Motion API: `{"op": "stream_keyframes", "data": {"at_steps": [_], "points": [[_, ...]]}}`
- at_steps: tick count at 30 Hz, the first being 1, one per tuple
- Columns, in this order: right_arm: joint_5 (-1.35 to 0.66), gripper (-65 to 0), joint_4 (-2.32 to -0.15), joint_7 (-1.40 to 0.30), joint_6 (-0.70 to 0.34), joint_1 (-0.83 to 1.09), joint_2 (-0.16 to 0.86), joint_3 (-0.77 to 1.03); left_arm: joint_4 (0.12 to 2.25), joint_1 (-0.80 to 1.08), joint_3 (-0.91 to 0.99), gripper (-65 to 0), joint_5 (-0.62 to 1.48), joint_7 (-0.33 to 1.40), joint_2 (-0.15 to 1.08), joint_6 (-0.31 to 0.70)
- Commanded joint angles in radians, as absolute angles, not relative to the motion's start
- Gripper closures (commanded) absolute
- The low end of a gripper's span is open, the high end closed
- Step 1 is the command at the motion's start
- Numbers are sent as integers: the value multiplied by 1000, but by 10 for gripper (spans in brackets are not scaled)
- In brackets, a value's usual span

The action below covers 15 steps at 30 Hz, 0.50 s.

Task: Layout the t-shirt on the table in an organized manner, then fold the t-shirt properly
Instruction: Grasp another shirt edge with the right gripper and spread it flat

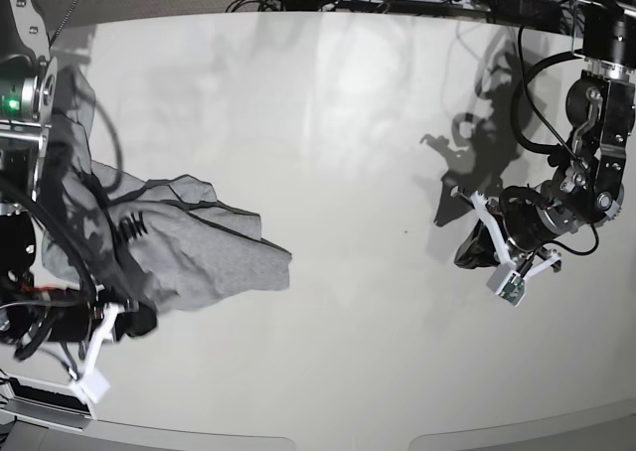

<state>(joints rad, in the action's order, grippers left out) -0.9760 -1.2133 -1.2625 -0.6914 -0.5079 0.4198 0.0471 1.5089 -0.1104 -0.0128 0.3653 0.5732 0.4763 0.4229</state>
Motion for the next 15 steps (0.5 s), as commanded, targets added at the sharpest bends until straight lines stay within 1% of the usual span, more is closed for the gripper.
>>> {"op": "stream_keyframes", "data": {"at_steps": [1, 4, 6, 9, 12, 15], "points": [[-1053, 0, -1308, -1290, -698, -514, 457, 54, 1525, -128, -6, 0, 378, 550, 487, 419], [-1231, 0, -1562, -1396, -698, -427, 513, 78, 1525, -128, -6, 0, 379, 550, 487, 419], [-1338, 0, -1710, -1396, -698, -364, 547, 119, 1525, -128, -6, 0, 379, 550, 487, 419], [-1484, 0, -1843, -1396, -698, -256, 600, 224, 1525, -128, -6, 0, 386, 552, 485, 419], [-1484, 0, -1929, -1396, -698, -138, 635, 357, 1525, -128, -6, 0, 382, 554, 487, 419], [-1484, 0, -1982, -1396, -698, -17, 635, 486, 1525, -128, -6, 0, 387, 554, 487, 419]]}}
